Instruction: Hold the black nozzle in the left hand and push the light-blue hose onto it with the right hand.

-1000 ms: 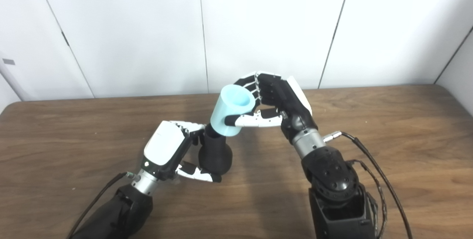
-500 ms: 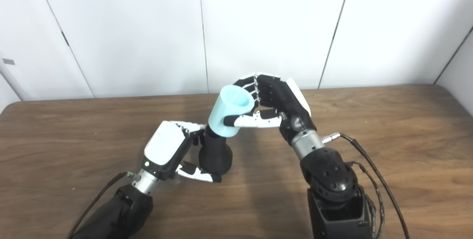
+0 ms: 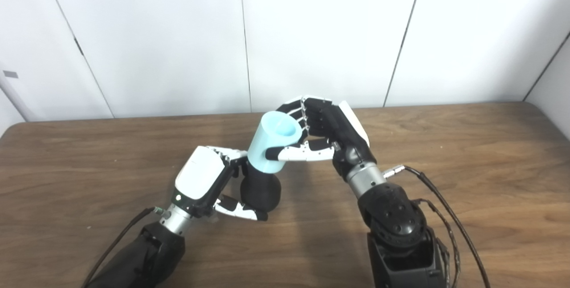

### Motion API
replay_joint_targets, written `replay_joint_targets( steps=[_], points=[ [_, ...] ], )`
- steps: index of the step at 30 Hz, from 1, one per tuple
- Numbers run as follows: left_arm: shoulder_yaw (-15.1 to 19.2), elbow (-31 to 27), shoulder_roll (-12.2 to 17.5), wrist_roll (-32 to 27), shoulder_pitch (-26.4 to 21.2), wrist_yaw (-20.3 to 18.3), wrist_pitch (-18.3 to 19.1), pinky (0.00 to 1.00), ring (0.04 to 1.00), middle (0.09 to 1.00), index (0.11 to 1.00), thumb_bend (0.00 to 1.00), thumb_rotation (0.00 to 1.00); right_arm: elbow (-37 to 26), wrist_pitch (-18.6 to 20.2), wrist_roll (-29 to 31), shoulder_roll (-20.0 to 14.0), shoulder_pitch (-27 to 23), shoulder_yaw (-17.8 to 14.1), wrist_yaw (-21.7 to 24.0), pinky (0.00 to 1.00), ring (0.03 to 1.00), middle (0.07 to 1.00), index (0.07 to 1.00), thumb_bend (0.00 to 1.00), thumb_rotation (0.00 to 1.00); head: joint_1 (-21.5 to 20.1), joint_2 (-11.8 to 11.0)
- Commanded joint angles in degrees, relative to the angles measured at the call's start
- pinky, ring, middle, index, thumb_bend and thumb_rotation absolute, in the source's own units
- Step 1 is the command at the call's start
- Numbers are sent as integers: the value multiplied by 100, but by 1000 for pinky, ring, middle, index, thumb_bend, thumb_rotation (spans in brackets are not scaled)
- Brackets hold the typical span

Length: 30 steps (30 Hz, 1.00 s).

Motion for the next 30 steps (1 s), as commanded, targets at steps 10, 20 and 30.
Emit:
replay_joint_targets(
  steps=[10,20,30],
  points=[
    [-620,933,-1070,-194,1620,143,-137,337,370,441,516,519,0,-157,-28,56,-29,-225,132,-108,277,396,482,521,515,0,81,-104],
    [-495,878,-1141,1,1658,81,-136,329,363,433,519,518,0,49,-569,-297,-368,-170,564,-376,279,384,480,532,514,0,69,-132],
    [-364,831,-1194,101,1718,-76,-136,371,402,445,516,519,0,253,-807,-206,-457,-82,766,-618,253,371,470,536,513,0,69,-111]
  ],
)
